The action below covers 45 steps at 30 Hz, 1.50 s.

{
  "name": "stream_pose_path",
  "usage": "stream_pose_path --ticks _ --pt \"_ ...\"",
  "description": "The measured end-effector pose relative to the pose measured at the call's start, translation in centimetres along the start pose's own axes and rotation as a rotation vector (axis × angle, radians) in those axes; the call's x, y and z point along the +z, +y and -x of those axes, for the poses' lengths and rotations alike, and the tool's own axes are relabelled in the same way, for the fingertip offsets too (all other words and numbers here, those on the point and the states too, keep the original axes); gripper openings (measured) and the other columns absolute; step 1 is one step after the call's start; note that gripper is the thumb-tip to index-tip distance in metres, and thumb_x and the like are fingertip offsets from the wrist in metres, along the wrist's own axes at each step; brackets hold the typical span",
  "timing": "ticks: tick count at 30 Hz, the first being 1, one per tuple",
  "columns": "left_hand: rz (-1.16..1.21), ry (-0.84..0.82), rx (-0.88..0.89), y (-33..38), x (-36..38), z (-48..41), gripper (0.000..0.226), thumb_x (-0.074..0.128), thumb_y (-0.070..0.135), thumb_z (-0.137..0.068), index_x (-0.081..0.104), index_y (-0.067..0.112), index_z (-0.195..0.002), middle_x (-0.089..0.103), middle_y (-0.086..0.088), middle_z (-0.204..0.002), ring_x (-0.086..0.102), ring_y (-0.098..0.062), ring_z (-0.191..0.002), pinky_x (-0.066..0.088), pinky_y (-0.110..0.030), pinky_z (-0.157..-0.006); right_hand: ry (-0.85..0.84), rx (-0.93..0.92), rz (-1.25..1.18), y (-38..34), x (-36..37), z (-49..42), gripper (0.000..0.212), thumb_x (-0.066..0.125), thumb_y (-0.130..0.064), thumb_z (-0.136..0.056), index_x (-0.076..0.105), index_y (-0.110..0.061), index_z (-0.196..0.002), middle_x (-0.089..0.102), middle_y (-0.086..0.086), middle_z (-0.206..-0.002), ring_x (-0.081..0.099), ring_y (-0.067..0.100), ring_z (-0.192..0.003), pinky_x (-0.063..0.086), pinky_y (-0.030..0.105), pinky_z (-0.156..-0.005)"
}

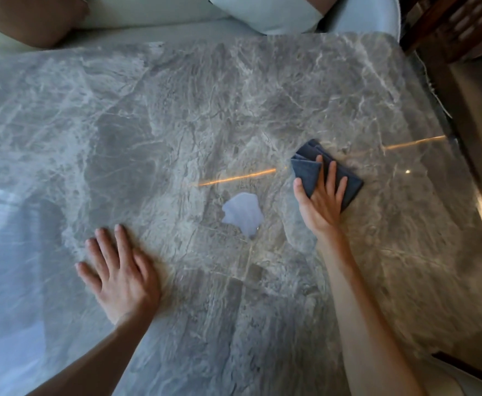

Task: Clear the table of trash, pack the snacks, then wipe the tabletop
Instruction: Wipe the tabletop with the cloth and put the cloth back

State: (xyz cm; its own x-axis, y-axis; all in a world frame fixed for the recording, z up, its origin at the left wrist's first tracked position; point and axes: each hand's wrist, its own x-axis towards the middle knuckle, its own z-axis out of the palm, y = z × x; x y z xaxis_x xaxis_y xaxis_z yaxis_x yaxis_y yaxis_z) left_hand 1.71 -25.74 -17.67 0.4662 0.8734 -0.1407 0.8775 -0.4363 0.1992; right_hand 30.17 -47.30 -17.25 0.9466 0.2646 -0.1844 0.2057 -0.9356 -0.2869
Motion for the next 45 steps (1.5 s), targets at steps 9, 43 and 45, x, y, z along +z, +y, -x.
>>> stream_pose_path --ticks 9,43,45 --pt "0.010 0.028 -0.001 0.1 0.2 0.2 0.062 0.019 0.034 -0.094 0.010 0.027 -0.155 0.008 -0.007 -0.165 0.004 -0.028 -0.152 -0.001 -0.055 -0.121 -0.074 -0.119 0.000 -7.1 2.2 5.0 0.075 0.027 -0.055 -0.099 -0.001 -0.018 -0.157 -0.002 -0.005 -0.166 -0.012 0.015 -0.152 -0.010 0.049 -0.123" --pt "0.022 0.082 0.012 -0.8 1.5 -0.2 0.061 0.023 0.033 -0.096 0.008 0.029 -0.155 0.008 -0.003 -0.165 0.004 -0.025 -0.153 0.006 -0.057 -0.121 0.025 -0.186 0.253 -13.1 5.6 6.8 0.055 0.010 -0.054 -0.100 0.041 -0.043 -0.144 0.013 0.007 -0.165 0.002 0.040 -0.151 0.002 0.066 -0.116" --pt "0.015 0.080 0.019 -0.9 1.6 -0.2 0.062 0.024 0.031 -0.095 0.009 0.029 -0.155 0.009 -0.002 -0.165 0.005 -0.024 -0.153 0.006 -0.057 -0.121 0.007 -0.258 0.208 -15.7 6.4 5.9 0.052 0.014 -0.056 -0.099 0.033 -0.046 -0.147 0.013 0.006 -0.165 0.003 0.039 -0.151 0.003 0.068 -0.116"
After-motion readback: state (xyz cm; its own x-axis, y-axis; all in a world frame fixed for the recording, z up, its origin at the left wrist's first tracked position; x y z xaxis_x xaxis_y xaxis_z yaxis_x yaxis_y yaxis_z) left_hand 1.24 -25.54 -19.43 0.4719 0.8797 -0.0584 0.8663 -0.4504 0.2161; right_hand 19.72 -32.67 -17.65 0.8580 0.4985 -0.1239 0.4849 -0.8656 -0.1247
